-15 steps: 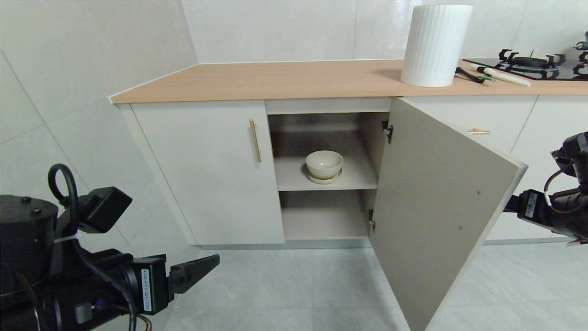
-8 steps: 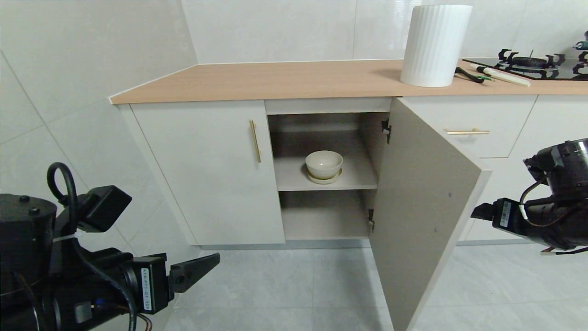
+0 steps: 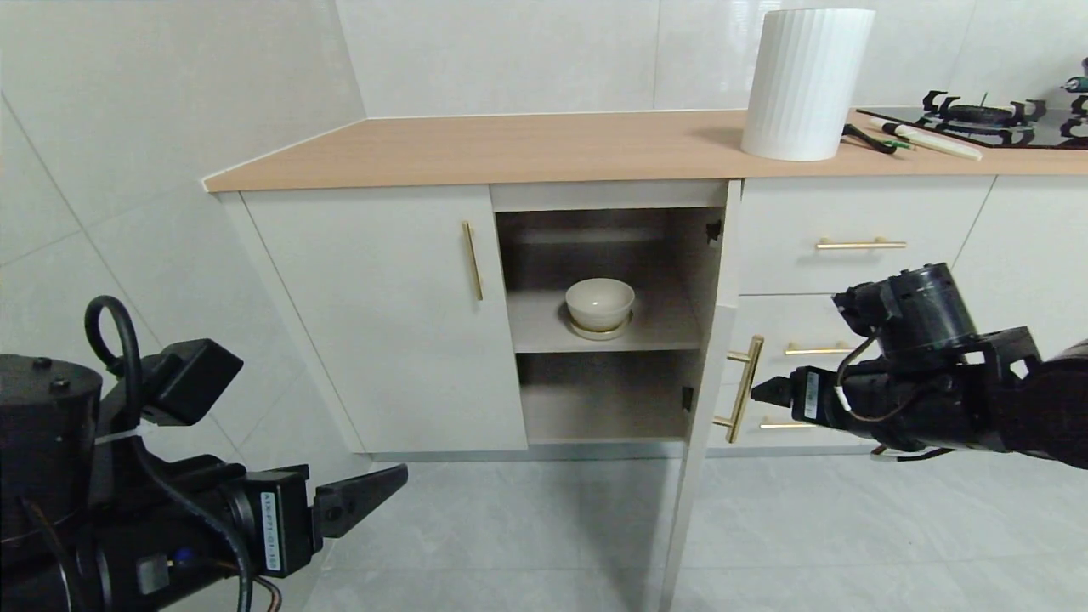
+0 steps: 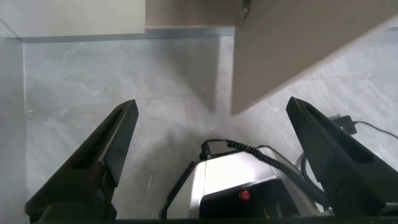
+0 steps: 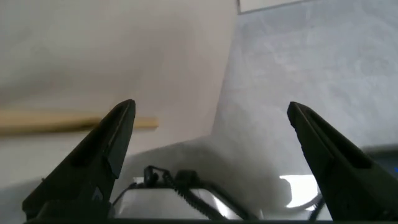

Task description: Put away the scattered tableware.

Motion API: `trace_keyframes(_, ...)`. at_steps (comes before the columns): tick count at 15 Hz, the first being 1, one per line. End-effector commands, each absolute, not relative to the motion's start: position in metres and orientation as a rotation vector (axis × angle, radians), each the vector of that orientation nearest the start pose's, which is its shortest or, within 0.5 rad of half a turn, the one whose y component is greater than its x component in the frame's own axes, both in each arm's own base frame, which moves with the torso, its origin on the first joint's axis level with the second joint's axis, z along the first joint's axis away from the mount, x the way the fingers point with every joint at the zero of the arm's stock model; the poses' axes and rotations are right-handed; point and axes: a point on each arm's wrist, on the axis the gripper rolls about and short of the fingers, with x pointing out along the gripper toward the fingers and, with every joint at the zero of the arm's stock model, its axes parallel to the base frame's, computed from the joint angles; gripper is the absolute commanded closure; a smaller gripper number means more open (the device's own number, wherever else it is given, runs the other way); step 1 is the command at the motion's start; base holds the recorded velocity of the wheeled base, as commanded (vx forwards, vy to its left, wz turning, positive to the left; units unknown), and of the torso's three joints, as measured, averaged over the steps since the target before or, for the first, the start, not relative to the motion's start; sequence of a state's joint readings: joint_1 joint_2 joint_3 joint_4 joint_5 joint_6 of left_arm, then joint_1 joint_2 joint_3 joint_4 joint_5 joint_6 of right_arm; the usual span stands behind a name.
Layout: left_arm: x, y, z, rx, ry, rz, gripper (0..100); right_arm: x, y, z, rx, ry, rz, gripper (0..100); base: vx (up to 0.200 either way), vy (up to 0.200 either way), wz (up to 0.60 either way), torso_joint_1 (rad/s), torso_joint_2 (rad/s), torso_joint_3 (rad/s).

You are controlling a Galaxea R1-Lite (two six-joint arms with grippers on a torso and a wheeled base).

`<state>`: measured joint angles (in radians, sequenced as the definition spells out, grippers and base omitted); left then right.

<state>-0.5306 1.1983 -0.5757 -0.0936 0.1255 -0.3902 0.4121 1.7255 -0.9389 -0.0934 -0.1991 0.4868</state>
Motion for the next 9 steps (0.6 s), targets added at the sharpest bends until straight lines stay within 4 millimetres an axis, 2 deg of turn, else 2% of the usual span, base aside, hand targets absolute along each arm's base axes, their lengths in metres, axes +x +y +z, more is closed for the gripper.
trace_keyframes(1, 0.145, -0.082, 0.187, -0.205, 0.576, -0.288, 0, 0.311, 0.141, 0.14, 0.221, 0.725, 0.062, 0, 0.0, 0.0, 0.0, 0.0, 0.0, 0.0)
trace_keyframes(3, 0.145, -0.081, 0.187, -0.205, 0.574, -0.286, 0, 0.324, 0.15, 0.141, 0.211, 0.706, 0.081, 0, 0.0, 0.0, 0.0, 0.0, 0.0, 0.0)
trace_keyframes(5, 0.144, -0.081, 0.188, -0.205, 0.57, -0.288, 0, 0.341, 0.164, 0.152, 0.223, 0.654, 0.116, 0, 0.0, 0.0, 0.0, 0.0, 0.0, 0.0)
trace_keyframes(6, 0.144, -0.081, 0.188, -0.205, 0.569, -0.286, 0, 0.343, 0.165, 0.156, 0.229, 0.64, 0.121, 0, 0.0, 0.0, 0.0, 0.0, 0.0, 0.0)
trace_keyframes(9, 0.144, -0.081, 0.187, -0.203, 0.572, -0.287, 0, 0.348, 0.168, 0.145, 0.237, 0.663, 0.125, 0, 0.0, 0.0, 0.0, 0.0, 0.0, 0.0)
